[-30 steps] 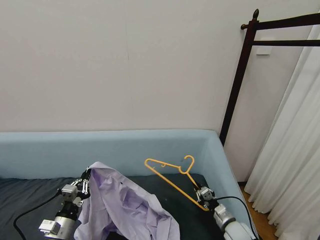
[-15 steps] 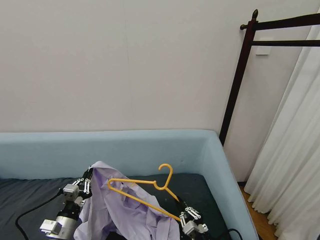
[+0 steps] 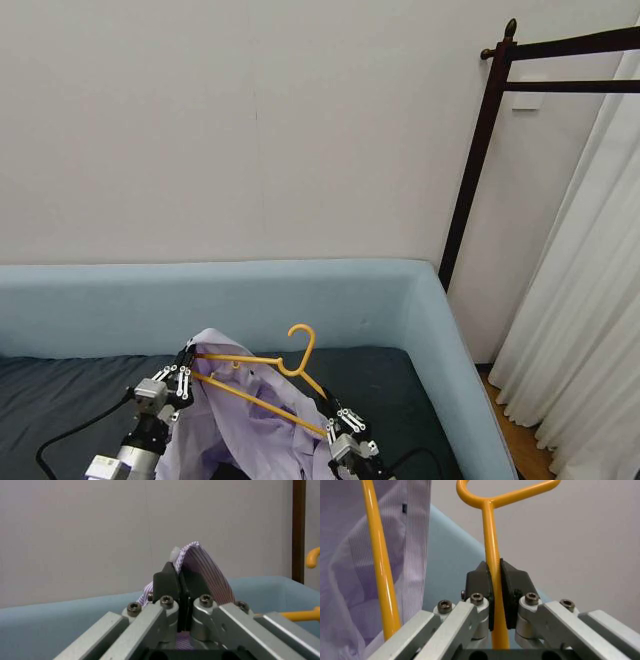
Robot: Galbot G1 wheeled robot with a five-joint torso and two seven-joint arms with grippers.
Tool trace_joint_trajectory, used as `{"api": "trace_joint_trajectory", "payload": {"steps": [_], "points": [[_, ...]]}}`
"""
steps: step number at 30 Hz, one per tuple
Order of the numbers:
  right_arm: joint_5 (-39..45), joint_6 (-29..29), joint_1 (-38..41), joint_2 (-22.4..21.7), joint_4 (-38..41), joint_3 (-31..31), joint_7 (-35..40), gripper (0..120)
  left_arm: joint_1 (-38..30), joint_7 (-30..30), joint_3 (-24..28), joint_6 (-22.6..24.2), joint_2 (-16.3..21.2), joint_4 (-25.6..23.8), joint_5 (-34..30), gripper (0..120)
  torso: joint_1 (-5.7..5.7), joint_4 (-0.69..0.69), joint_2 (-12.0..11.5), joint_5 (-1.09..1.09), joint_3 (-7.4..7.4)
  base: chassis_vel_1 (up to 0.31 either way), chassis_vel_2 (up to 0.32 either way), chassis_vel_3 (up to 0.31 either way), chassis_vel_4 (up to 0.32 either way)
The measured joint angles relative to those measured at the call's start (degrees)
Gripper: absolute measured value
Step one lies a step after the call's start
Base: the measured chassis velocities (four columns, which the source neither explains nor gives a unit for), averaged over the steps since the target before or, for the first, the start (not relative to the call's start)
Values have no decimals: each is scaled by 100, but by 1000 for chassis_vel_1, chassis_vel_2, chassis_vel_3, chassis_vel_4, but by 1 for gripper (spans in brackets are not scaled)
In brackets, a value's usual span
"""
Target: Pick up the clothes from the sofa and hang them on the clothes hanger.
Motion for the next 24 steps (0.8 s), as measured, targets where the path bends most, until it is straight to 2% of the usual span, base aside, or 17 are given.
{"api": "trace_joint_trajectory", "payload": {"steps": [11,19,24], "points": [[106,-534,251,-21,-12,90,284,4,105,29,-76,-123,-7,-40,123,0,1,0,0,1,0,0,0,0,0],[-92,-553,159,-64,123,-1,275,4,21,262,314,-362,-183,19,153,0,1,0,0,1,0,0,0,0,0],[-596,-353,21,21,-48,-126,218,4,27,702,670,-563,-368,132,276,0,1,-1,0,1,0,0,0,0,0]]}}
